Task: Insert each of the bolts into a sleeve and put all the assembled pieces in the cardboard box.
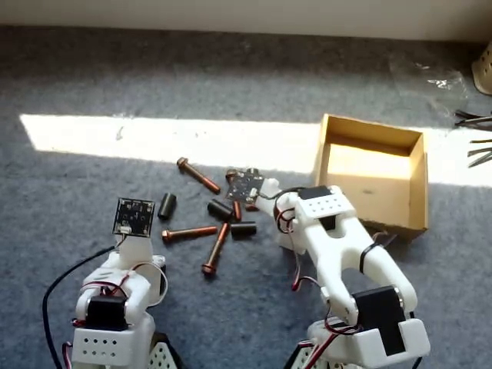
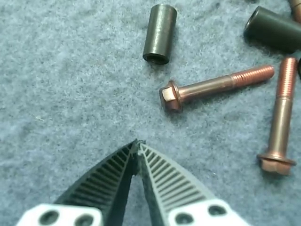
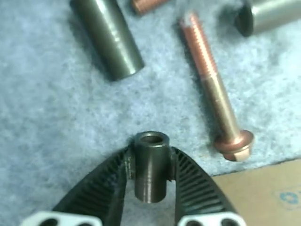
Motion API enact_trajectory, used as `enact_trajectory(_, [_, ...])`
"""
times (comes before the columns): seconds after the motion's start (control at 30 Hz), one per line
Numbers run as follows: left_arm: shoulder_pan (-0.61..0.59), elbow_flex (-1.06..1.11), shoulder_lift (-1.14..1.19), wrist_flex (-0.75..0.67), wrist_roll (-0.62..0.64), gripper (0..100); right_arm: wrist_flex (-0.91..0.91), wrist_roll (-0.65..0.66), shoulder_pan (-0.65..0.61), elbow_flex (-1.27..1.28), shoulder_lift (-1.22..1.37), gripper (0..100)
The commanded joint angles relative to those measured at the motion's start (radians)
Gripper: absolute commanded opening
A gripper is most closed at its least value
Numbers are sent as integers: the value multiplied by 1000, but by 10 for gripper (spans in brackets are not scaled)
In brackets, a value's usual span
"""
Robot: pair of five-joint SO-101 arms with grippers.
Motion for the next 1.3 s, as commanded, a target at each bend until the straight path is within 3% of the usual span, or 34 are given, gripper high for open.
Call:
enact_trajectory(0.0, [-12, 22, -2, 0, -9, 7, 38, -8, -1, 13, 7, 44])
enact_trajectory(0.1, [-12, 22, -2, 0, -9, 7, 39, -51, -2, 8, 5, 44])
enact_trajectory(0.23, [-12, 22, -2, 0, -9, 7, 73, -233, -1, -85, 5, 44])
enact_trajectory(0.5, [-13, 22, -2, -12, -11, 7, 378, -437, -65, -366, 5, 44])
enact_trajectory(0.73, [-18, 22, -2, -44, -11, 6, 498, -595, -162, -567, 5, 44])
enact_trajectory(0.97, [-18, 22, -2, -44, -12, 6, 671, -687, -216, -769, 5, 3])
enact_trajectory(1.27, [-18, 22, -2, -43, -12, 7, 920, -695, -211, -1101, -22, 4])
